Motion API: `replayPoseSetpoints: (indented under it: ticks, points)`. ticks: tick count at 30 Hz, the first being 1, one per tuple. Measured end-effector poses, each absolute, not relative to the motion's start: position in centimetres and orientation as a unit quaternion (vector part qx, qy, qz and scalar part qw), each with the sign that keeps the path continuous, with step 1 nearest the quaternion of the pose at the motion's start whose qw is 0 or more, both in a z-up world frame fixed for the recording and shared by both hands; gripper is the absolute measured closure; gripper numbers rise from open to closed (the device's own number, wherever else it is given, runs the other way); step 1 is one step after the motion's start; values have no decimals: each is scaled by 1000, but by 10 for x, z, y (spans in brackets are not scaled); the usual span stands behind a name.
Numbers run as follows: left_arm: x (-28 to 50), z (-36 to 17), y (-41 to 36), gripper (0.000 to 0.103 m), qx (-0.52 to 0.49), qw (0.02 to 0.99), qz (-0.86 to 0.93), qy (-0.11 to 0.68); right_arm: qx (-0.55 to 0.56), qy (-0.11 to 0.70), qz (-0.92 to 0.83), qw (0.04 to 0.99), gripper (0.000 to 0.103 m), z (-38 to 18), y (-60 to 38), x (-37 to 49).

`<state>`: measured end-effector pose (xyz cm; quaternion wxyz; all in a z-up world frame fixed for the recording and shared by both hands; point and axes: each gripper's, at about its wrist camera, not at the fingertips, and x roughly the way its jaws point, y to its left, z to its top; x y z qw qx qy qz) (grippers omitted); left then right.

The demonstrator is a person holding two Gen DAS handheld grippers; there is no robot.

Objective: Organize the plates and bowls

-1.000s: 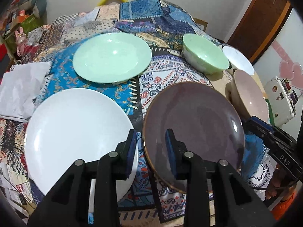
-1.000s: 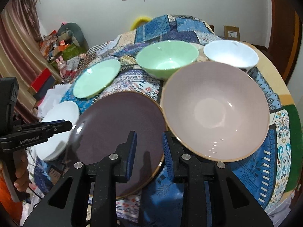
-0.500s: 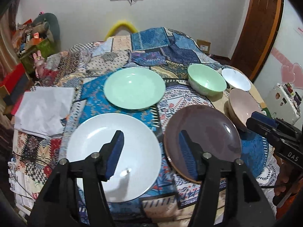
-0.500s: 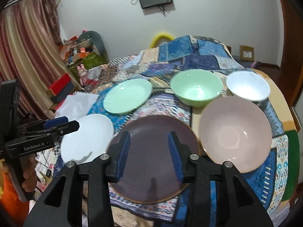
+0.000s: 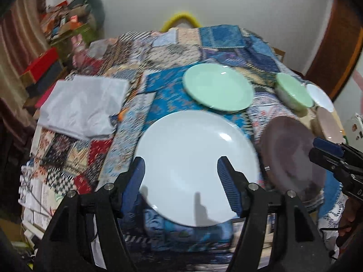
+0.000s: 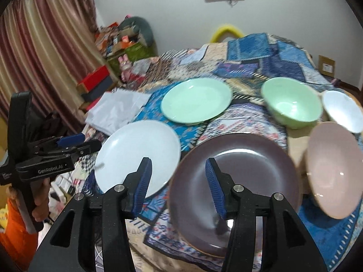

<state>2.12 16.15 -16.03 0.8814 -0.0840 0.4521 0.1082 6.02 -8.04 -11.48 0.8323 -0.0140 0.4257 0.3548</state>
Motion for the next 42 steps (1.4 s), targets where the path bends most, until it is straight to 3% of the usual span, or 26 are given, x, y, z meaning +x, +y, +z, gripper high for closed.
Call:
replayPoseSetpoints:
  ticks: [23, 30, 34, 42]
  points:
    - [22, -223, 216, 38, -137, 851, 108, 496, -82, 493, 375, 781, 58, -171, -6, 103]
    - [26, -234, 221, 60, -162, 843, 83, 506, -98, 502, 369, 776, 65, -179, 4, 115]
    - [28, -238, 222, 64, -173, 841, 73, 507, -94, 514, 362, 772, 74, -184, 5, 122]
    - [30, -236, 222, 71, -164, 844, 72, 505, -96, 518, 358, 771, 73, -187, 8, 121]
